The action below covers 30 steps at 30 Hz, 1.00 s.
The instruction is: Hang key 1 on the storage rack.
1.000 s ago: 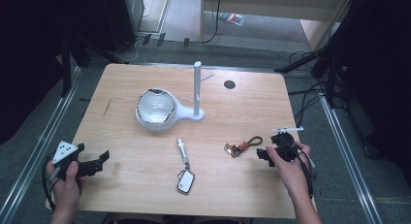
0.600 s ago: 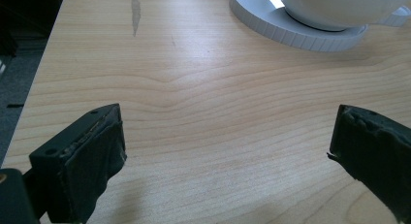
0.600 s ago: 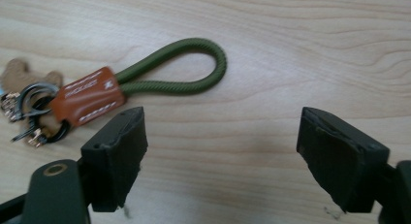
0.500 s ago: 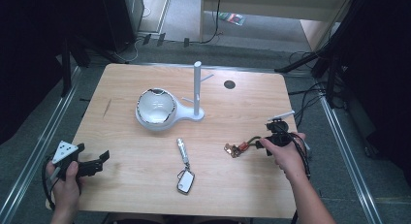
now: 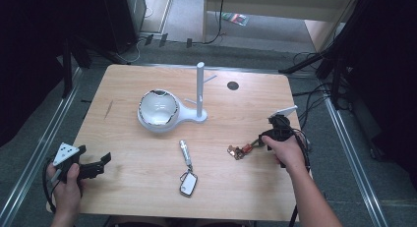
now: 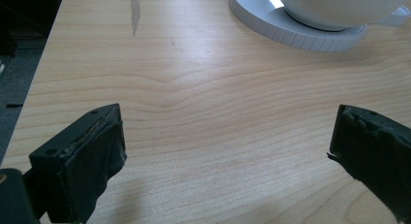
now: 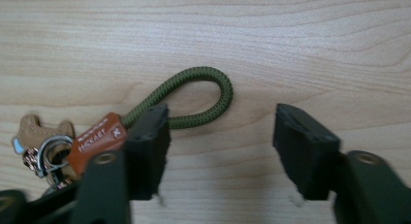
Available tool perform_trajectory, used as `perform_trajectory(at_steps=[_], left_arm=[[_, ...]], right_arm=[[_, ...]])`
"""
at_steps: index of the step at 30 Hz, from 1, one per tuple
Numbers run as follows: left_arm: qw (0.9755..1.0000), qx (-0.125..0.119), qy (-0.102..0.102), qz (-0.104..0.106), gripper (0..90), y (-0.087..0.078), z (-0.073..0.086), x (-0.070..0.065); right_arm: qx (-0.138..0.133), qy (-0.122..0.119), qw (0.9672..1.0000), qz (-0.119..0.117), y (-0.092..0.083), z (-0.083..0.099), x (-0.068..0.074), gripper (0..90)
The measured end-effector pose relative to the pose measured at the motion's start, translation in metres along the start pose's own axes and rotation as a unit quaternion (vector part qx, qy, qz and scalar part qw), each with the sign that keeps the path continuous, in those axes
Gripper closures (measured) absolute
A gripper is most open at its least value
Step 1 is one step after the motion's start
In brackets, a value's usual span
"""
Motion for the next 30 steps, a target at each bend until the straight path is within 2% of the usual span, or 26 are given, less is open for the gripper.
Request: perform_trajectory(at_steps=[1,3,5,10,16,19,26,30], left_arm=[[1.0,0.0,0.0,0.0,0.0,0.0,0.0,0.0],[1.0,0.0,0.0,0.0,0.0,0.0,0.0,0.0],[1.0,0.0,0.0,0.0,0.0,0.0,0.0,0.0],[1.0,0.001,0.0,0.001,0.0,0.0,0.0,0.0],[1.0,0.0,0.0,0.001,0.0,0.0,0.0,0.0],[1.0,0.0,0.001,0.001,0.0,0.0,0.0,0.0],[1.0,0.0,-0.001,0.001,0.0,0.0,0.0,0.0],[1.0,0.001,-0.001,0.001,0.0,0.001,0.0,0.0]], right_arm=[[0.004,0.025,0.9997,-0.002,0.0,-0.001,0.002,49.1],[0.003,0.031,0.9995,0.0,-0.001,-0.002,0.002,51.8],[0.0,0.036,0.9992,0.016,0.001,-0.004,-0.001,58.5],[0.012,0.058,0.9983,0.001,0.004,-0.004,0.001,66.4],[0.008,0.074,0.9972,0.007,0.006,-0.007,0.001,68.7],[0.012,0.069,0.9974,0.017,0.007,-0.008,-0.001,70.3],[0.019,0.069,0.9972,0.024,0.009,-0.009,0.001,74.6],[0.004,0.073,0.997,0.026,0.008,-0.013,0.004,76.7]])
Point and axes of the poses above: each handheld gripper's, and its own axes: y roughly forward along the jaws, z roughly out of its underside, x roughly to its left, the point moved 8 cm from there along y, roughly forward along the jaws, and after that the axes turned 11 degrees about y, right-handed, at the moved point
